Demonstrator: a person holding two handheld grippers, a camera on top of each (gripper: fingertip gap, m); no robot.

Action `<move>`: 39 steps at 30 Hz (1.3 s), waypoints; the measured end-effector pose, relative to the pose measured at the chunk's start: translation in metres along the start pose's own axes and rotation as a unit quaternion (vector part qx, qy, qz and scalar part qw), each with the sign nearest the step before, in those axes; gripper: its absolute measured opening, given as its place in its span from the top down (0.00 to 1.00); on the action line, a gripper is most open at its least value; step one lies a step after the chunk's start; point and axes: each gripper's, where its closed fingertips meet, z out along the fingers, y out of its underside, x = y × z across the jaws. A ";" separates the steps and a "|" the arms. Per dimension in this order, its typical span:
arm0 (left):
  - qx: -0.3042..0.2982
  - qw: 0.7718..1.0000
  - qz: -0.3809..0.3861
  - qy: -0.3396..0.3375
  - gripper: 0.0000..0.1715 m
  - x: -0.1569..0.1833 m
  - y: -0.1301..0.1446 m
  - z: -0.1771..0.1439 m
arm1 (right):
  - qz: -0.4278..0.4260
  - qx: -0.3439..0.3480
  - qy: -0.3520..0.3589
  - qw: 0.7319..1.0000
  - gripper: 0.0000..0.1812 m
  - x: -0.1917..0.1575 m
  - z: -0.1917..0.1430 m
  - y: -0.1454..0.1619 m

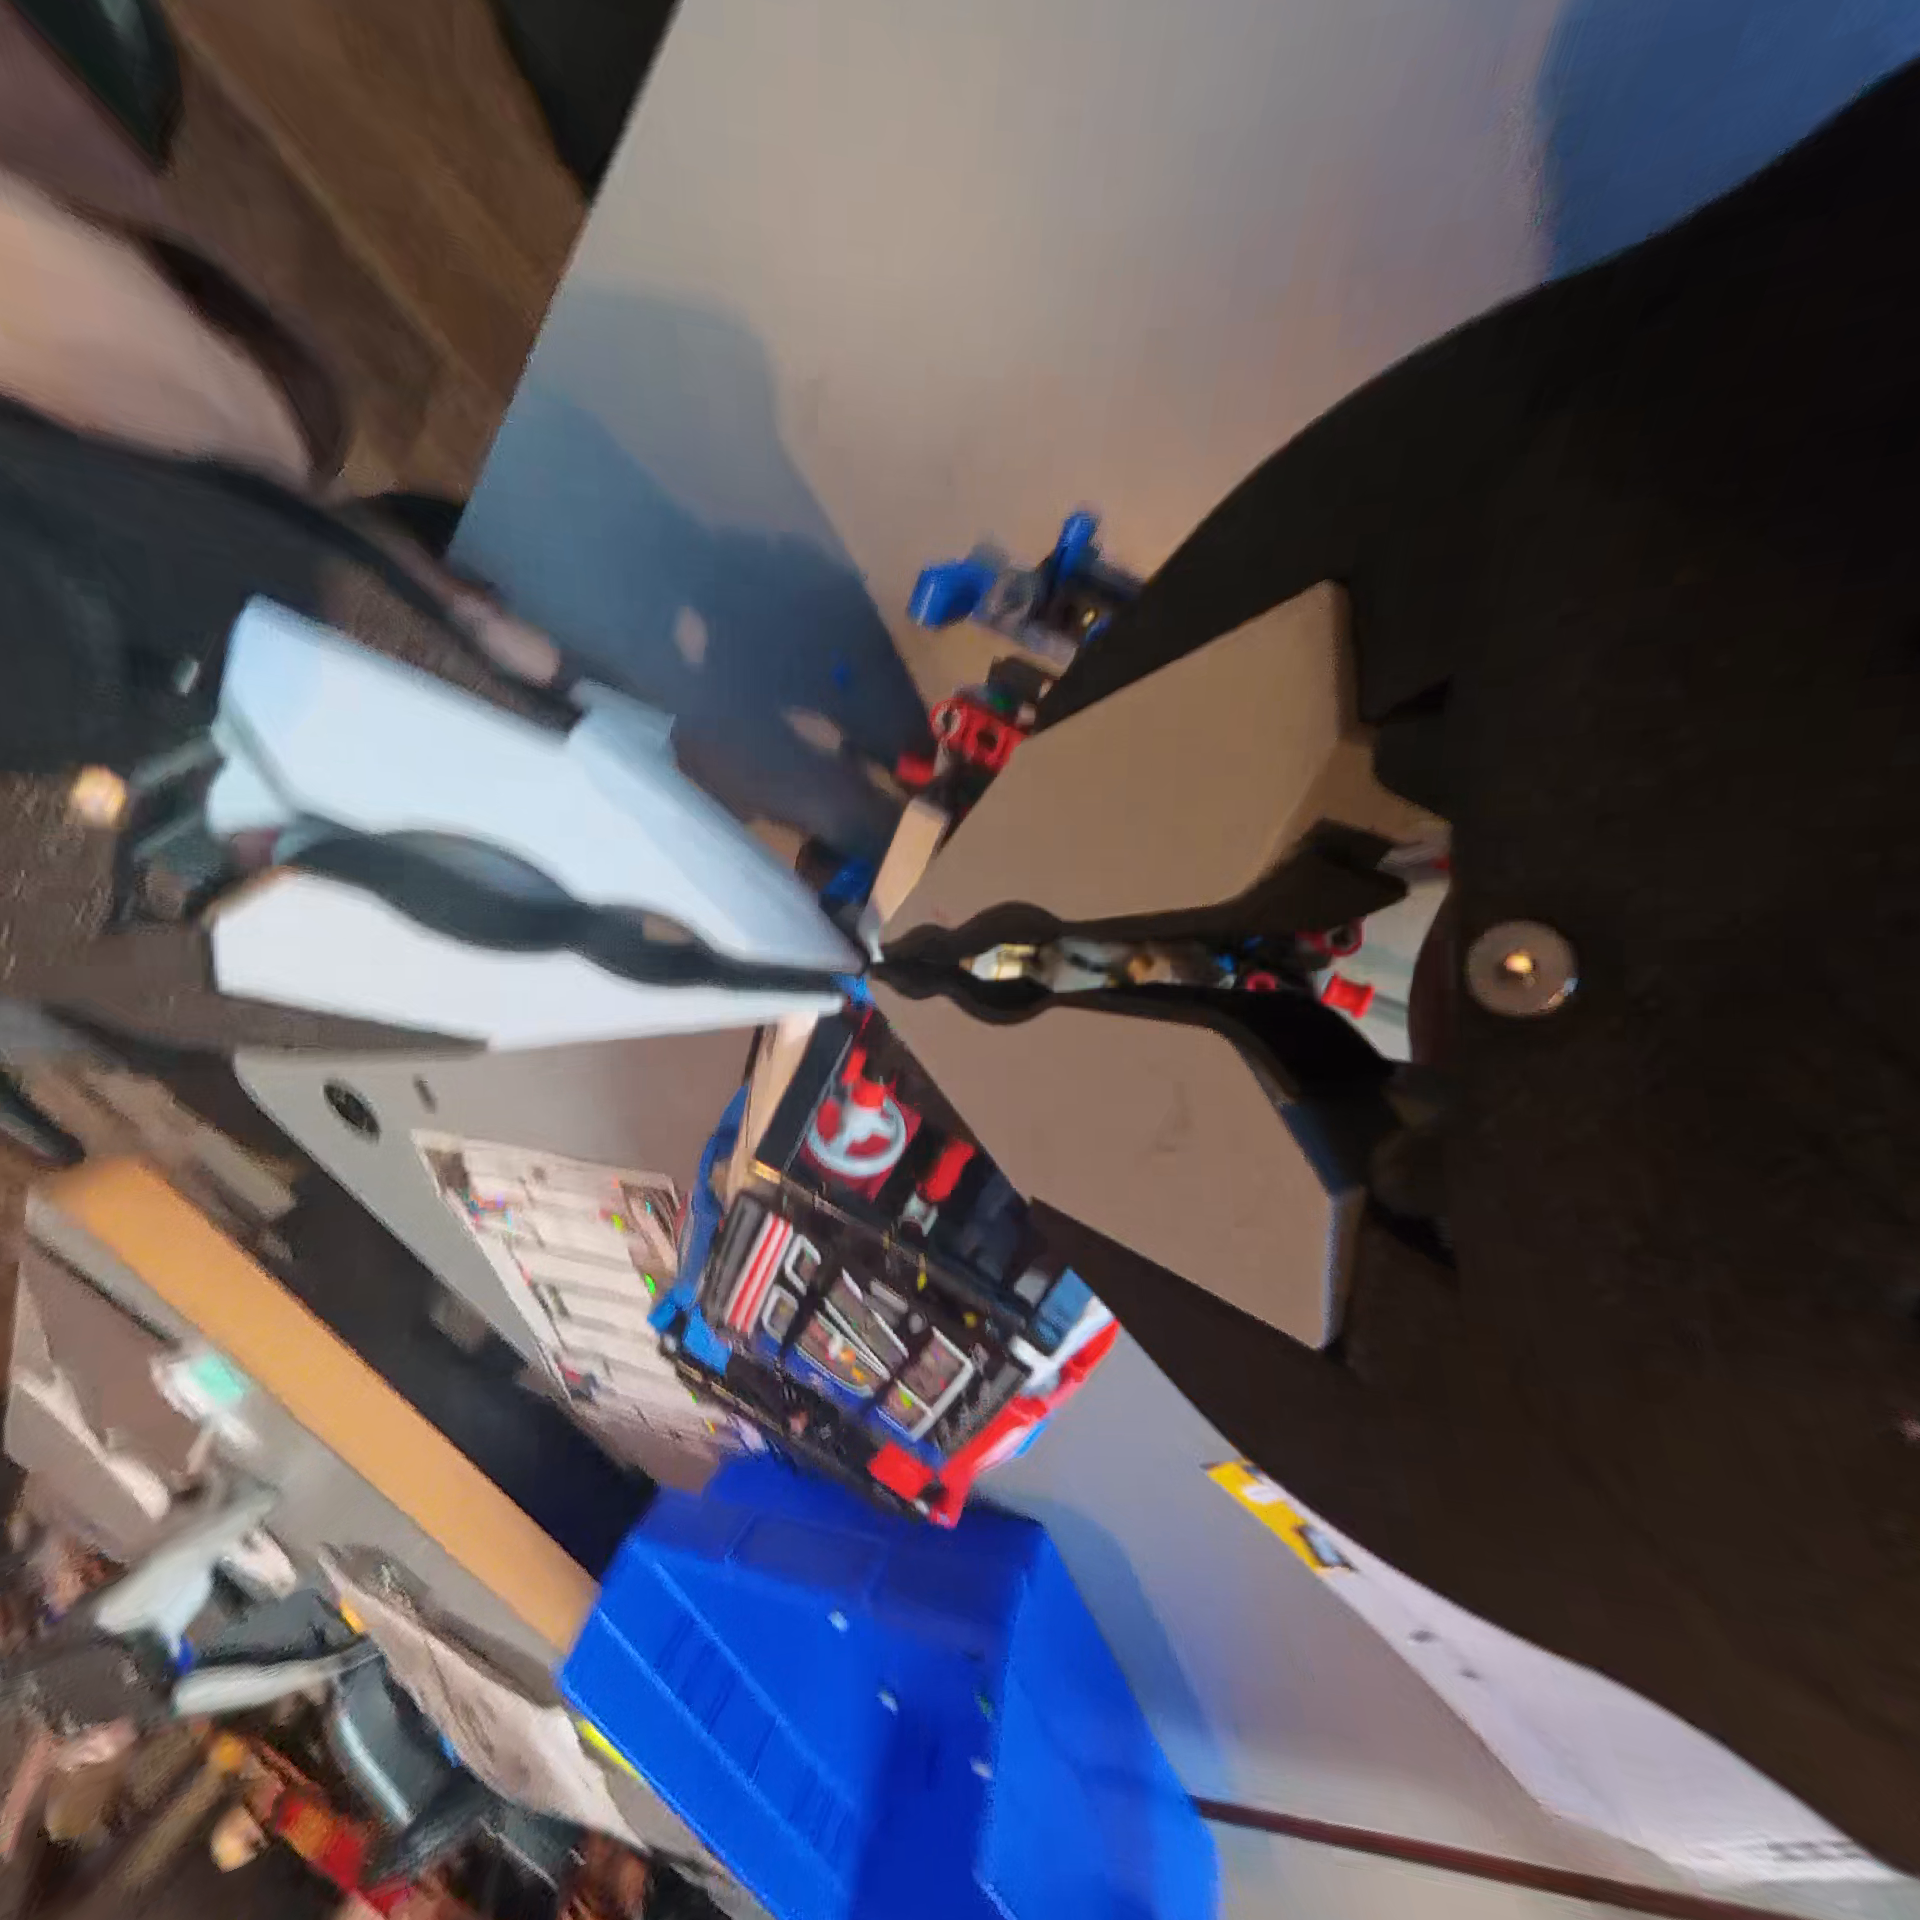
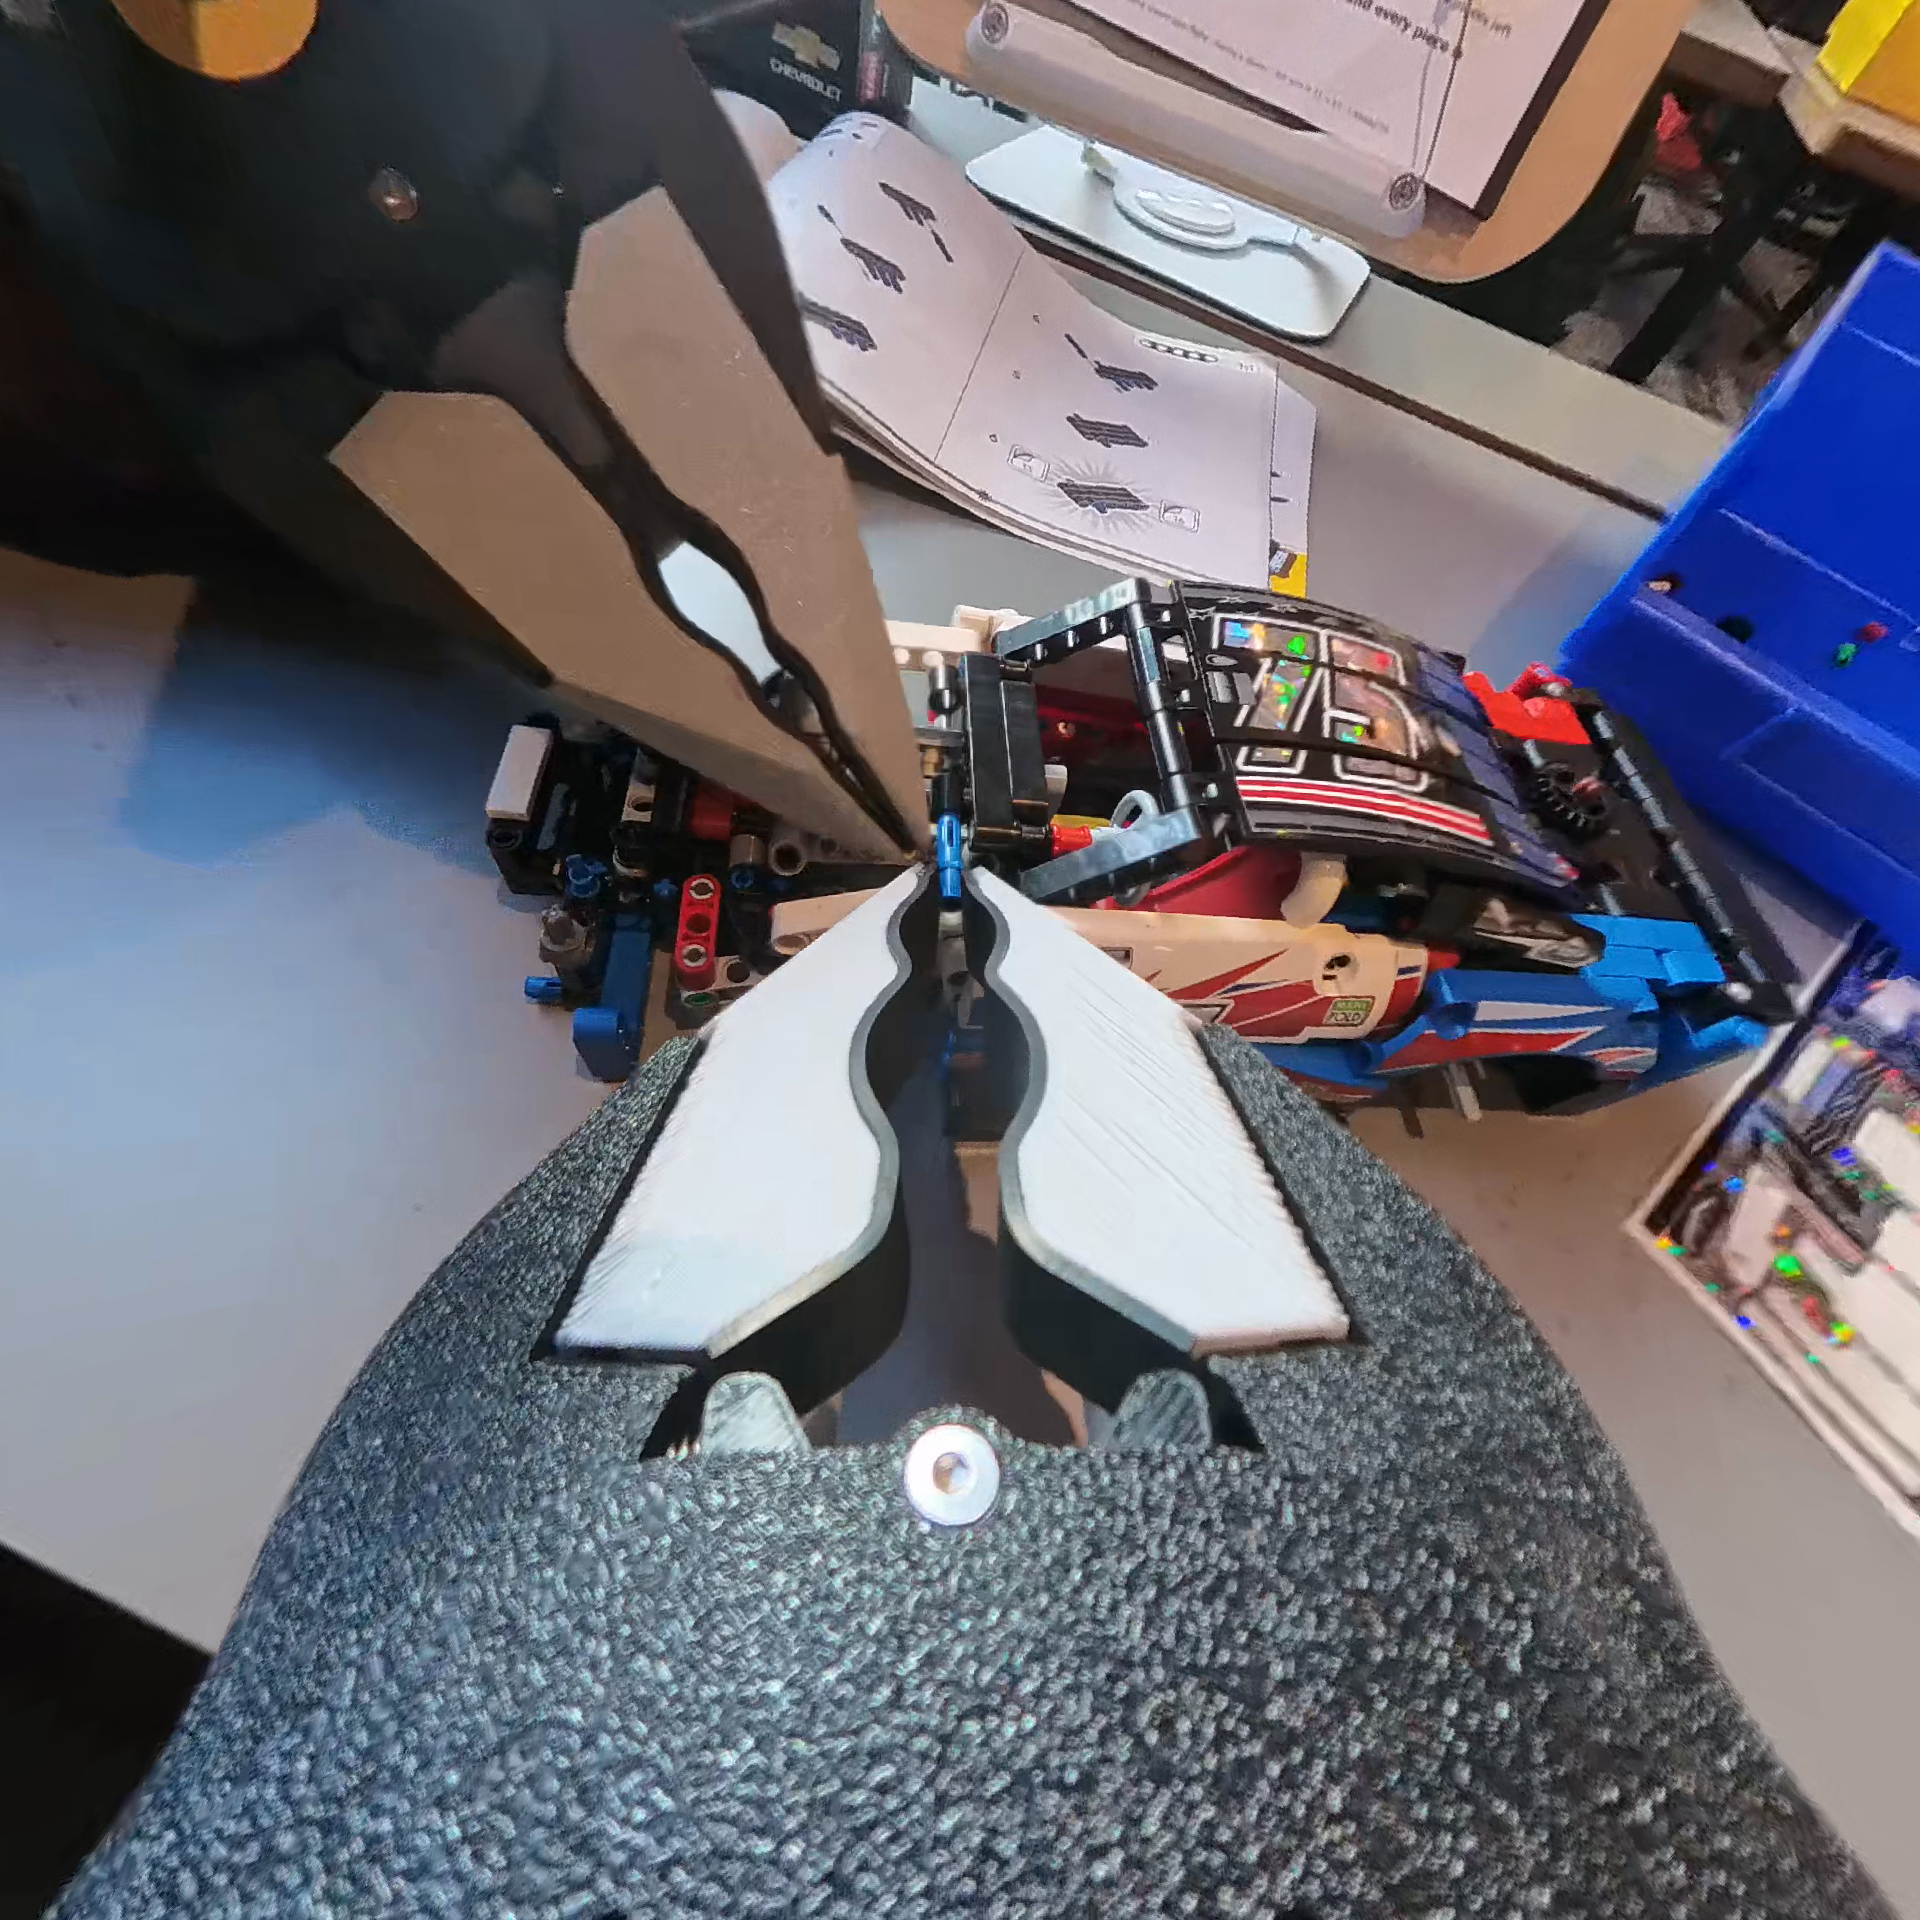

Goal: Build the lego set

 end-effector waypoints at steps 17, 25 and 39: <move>-0.099 0.962 0.232 -0.110 0.89 -0.026 0.019 -0.004 | -0.005 0.005 0.001 1.000 0.98 0.001 0.001 -0.001; -0.090 0.947 0.293 -0.101 0.98 -0.022 0.018 0.000 | 0.037 0.002 -0.008 0.999 0.97 0.003 0.001 -0.001; -0.085 0.959 0.257 -0.087 0.91 -0.018 0.019 -0.002 | 0.074 0.022 -0.039 0.996 0.98 0.004 -0.006 -0.005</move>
